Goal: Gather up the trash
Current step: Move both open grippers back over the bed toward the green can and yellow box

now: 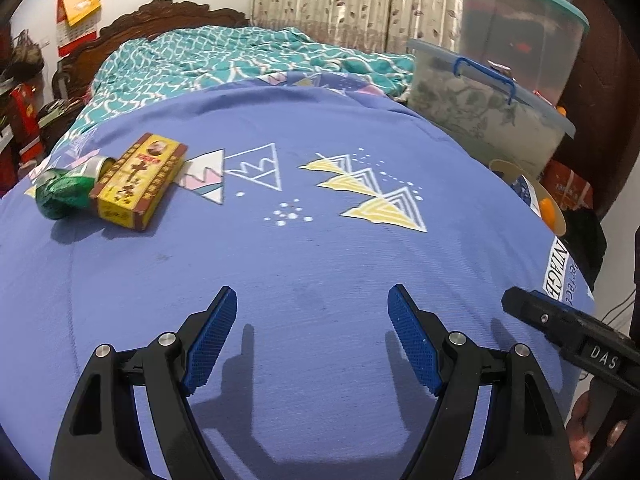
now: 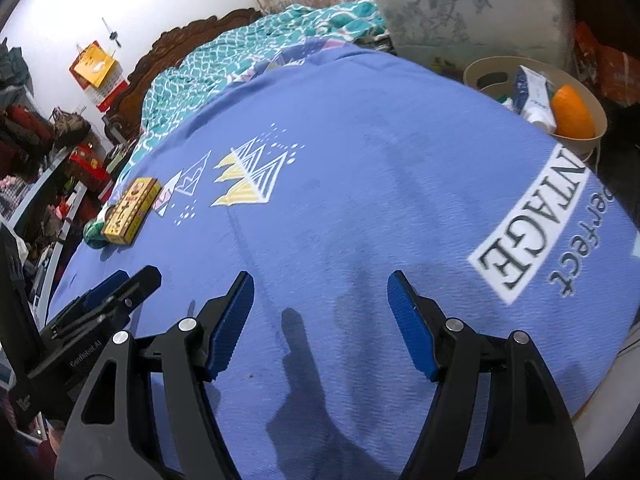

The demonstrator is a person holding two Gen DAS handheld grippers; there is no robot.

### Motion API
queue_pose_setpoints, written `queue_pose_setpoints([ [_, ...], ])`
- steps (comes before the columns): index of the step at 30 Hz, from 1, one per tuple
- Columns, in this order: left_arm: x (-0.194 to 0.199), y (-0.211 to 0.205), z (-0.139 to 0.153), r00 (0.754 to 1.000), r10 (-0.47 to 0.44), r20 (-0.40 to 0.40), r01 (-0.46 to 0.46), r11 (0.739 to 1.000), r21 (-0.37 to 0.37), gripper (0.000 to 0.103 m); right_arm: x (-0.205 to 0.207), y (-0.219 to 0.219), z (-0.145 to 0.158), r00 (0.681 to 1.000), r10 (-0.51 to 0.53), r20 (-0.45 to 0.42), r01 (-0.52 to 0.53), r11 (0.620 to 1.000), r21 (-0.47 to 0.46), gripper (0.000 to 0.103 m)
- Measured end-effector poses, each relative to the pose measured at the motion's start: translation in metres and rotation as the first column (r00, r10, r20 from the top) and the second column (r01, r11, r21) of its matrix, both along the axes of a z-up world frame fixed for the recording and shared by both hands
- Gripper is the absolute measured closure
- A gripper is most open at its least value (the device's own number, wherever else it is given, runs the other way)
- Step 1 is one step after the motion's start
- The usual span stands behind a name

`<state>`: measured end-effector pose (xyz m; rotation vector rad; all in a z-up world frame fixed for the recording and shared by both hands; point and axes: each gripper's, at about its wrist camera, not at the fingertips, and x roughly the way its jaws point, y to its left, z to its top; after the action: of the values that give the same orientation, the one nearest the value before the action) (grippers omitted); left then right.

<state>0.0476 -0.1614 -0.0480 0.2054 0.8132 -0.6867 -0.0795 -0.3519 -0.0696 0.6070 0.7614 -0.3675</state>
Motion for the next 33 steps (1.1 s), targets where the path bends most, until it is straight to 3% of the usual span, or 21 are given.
queue_pose_setpoints([
  [11, 0.012, 0.031, 0.001, 0.997, 0.073, -0.015, -0.073, 0.997, -0.005, 0.029, 0.020, 0.023, 0.000, 0.998, 0.064, -0.022, -0.064, 0.998, -0.027, 0.032],
  [22, 0.031, 0.090, 0.001, 0.979, 0.196, -0.052, -0.198, 0.979, -0.044, 0.029, 0.039, 0.043, 0.001, 0.993, 0.113, -0.038, -0.115, 0.992, -0.057, 0.028],
  [28, 0.058, 0.145, 0.005, 0.930, 0.366, -0.034, -0.367, 0.929, -0.051, 0.029, 0.073, 0.063, 0.017, 0.978, 0.205, -0.027, -0.206, 0.975, -0.082, 0.028],
  [33, 0.078, 0.203, 0.006, 0.850, 0.519, -0.091, -0.526, 0.841, -0.124, 0.029, 0.145, 0.108, 0.046, 0.904, 0.426, 0.016, -0.423, 0.902, -0.088, 0.028],
])
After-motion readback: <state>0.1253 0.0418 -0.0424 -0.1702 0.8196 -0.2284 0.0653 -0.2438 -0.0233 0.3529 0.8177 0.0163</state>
